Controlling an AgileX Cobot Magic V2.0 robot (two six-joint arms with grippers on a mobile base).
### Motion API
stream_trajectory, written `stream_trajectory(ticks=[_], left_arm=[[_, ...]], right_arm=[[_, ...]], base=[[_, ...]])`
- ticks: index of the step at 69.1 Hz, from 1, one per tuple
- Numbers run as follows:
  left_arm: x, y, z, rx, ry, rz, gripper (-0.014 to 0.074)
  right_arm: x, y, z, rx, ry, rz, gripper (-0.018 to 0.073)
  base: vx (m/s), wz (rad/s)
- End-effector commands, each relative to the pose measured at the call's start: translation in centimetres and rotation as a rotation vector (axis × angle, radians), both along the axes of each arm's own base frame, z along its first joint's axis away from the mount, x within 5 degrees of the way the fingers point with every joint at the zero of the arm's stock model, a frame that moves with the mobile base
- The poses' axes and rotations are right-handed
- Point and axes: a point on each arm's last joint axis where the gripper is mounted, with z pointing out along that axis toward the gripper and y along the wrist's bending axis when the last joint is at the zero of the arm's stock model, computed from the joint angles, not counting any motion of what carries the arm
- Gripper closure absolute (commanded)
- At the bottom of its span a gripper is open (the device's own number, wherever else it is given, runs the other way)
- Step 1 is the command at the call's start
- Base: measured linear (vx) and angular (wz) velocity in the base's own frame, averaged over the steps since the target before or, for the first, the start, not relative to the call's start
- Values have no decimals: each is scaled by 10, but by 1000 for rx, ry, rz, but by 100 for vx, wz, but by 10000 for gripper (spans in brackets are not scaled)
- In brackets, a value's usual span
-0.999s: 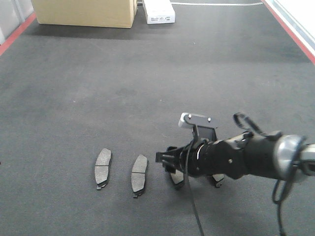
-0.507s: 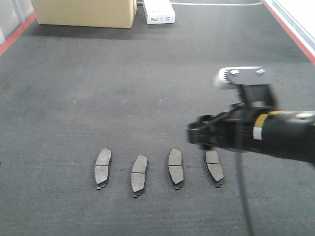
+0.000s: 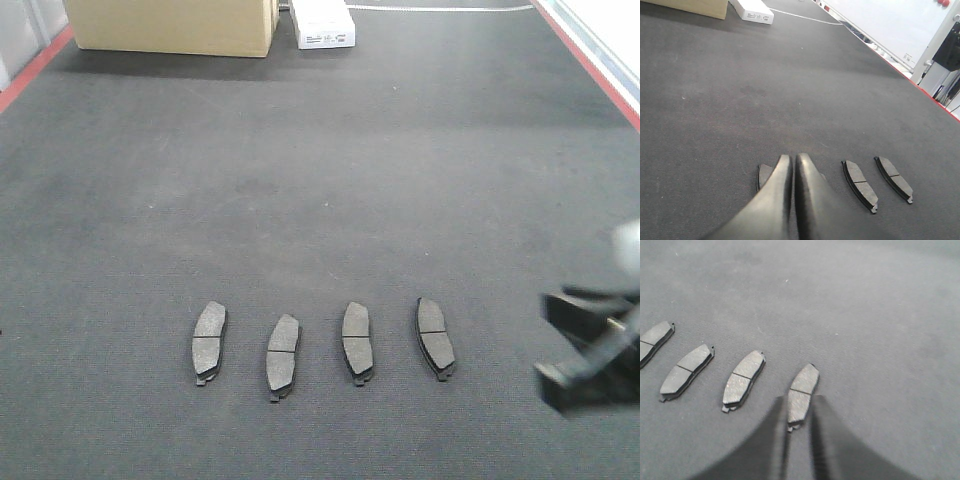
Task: Move and align brake pads A on conveyor
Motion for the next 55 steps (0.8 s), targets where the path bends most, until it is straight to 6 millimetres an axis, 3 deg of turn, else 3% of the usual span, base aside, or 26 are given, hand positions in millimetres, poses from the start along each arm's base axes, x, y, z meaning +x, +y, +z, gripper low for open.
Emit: stream_trajectory(ticks=[1, 16, 55], left_arm=[[0, -3, 11, -17, -56, -31, 602], [0, -3, 11, -17, -56, -31, 602], [0, -3, 11, -17, -56, -31, 602]], right_arm=[[-14, -8, 10, 36, -127, 22, 570], [-36, -22, 6, 77, -196, 21, 566], [-37, -22, 6, 81, -203, 20, 566]], base=[[0, 0], [0, 0], [0, 0]])
